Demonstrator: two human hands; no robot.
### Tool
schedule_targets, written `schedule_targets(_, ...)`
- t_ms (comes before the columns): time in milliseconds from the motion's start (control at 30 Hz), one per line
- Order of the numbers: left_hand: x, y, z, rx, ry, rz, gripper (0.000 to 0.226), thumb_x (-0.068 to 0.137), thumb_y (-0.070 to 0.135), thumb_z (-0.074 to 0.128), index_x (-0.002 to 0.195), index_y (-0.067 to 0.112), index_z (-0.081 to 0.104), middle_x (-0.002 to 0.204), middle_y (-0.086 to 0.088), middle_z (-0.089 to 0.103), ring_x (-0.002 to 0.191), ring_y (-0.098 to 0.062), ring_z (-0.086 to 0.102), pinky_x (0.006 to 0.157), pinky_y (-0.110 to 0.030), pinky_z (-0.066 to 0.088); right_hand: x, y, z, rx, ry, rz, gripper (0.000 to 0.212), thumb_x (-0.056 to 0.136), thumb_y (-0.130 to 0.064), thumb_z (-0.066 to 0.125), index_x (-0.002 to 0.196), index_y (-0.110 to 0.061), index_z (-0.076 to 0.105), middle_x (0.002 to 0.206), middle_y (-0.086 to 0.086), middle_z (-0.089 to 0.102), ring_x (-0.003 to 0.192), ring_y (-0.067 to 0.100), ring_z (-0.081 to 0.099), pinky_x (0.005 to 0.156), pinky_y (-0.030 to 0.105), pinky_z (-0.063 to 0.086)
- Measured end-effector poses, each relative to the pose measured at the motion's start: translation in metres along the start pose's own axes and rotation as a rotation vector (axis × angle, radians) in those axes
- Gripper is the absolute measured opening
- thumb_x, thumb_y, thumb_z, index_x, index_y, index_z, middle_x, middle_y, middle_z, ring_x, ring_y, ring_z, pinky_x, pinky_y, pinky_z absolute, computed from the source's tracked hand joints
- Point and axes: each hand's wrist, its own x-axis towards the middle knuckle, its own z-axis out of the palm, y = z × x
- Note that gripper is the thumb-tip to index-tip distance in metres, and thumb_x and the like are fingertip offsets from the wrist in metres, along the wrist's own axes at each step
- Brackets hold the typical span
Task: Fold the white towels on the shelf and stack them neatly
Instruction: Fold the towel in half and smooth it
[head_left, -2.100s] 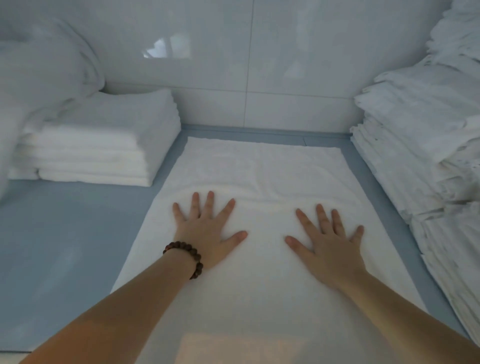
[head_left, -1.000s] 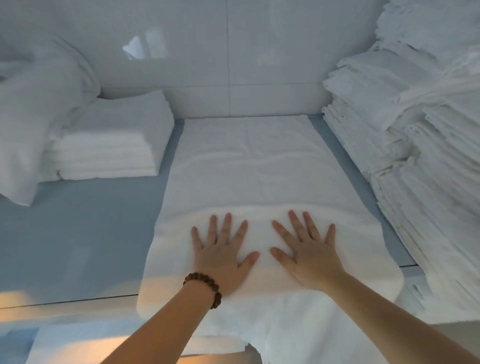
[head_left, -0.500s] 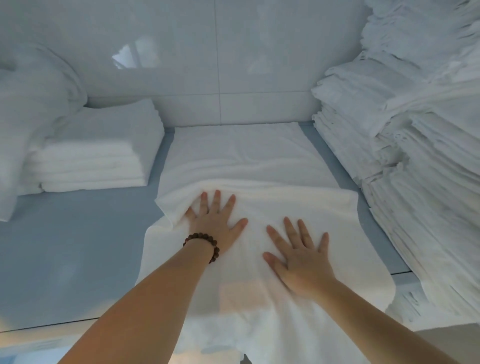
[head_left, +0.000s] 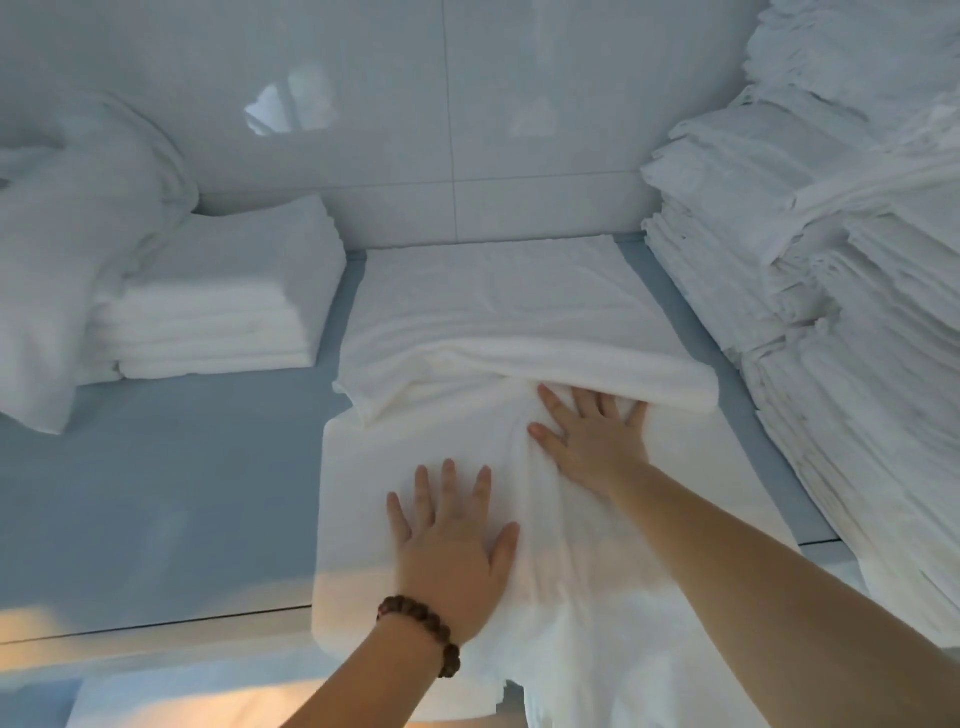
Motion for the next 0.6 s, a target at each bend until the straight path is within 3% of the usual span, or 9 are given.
schedule_targets(133,-0.007,0.0,0.008,-0.02,0.01,-0.044,0.086,0.071,0.067,-0.018,0.149,0.032,-0.006,0.158,-0.005,-0.013,0.143,-0.033,-0.016,0.114,-0.055,-0.005,-0.051,0.0,-0.003,0.107,0.02,-0.021,0.059,0.092,-0.063,0.01,0.145,-0.045,-0.009,0.158,-0.004,-0.015,0.144,0.021,-0.017,0.112,0.061,-0.002)
schedule_targets(267,-0.006,0.001,0.014,0.0,0.015,-0.042,0.085,0.07,0.072,-0.019,0.146,0.034,-0.018,0.155,-0.004,-0.022,0.141,-0.034,-0.023,0.112,-0.058,-0.011,-0.103,0.011,0.013,0.039,-0.045,0.0,0.067,0.079,-0.072,-0.004,0.142,-0.05,-0.015,0.155,-0.009,-0.023,0.142,0.02,-0.025,0.111,0.061,-0.01)
schedule_targets(600,0.061,-0.026,0.009,0.061,0.081,-0.022,0.078,0.081,0.075,0.001,0.147,0.036,-0.013,0.157,-0.002,-0.016,0.143,-0.033,-0.016,0.111,-0.061,-0.008,-0.034,0.025,0.015,-0.021,0.033,-0.049,0.065,0.082,-0.074,0.0,0.143,-0.051,-0.009,0.156,-0.01,-0.018,0.144,0.021,-0.018,0.109,0.065,-0.006)
